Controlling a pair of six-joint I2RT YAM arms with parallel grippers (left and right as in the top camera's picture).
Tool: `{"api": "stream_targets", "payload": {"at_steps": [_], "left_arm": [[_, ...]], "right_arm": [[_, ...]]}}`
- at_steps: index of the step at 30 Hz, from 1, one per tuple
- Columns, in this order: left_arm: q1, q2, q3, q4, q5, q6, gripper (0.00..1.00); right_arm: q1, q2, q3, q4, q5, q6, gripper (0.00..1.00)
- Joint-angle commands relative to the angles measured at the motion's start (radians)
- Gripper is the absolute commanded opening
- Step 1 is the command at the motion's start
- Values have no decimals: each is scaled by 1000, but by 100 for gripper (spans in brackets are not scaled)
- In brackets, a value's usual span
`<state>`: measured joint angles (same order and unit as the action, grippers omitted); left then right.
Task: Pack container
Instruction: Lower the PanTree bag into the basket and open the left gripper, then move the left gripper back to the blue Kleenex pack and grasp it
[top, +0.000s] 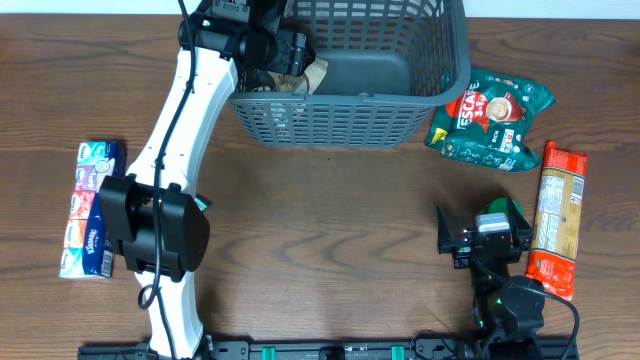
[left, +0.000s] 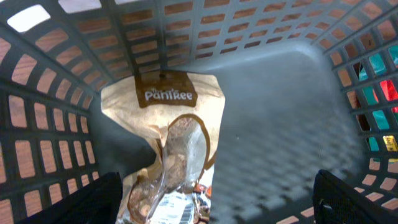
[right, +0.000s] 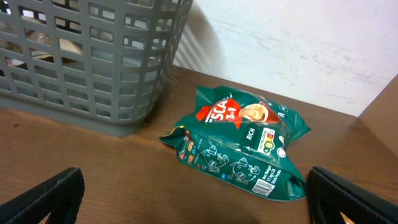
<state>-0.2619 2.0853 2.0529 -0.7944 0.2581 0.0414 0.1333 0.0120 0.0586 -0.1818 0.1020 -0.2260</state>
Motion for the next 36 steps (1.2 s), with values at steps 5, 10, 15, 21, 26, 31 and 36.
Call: {"api": "stream_targets", "payload": {"at_steps": [5, 10, 15, 21, 26, 31, 36], "left_arm": [[5, -157, 8, 55, -9, 10, 86], [24, -298, 8, 61, -67, 17, 92], [84, -423, 8, -39, -242, 18, 93], [199, -496, 8, -277, -364, 16, 93], [299, -497, 3, -479, -434, -30, 99], [387, -497, -34, -575, -435, -70, 99], [459, -497, -114, -581, -435, -69, 99]], "right_arm": [[-3, -6, -4, 0, -1, 16, 99], [-3, -6, -4, 0, -1, 16, 99], [-3, -6, -4, 0, -1, 16, 99], [-3, -6, -4, 0, -1, 16, 99], [-3, -6, -4, 0, -1, 16, 99], [-3, -6, -4, 0, -1, 16, 99], [-3, -6, -4, 0, -1, 16, 99]]}}
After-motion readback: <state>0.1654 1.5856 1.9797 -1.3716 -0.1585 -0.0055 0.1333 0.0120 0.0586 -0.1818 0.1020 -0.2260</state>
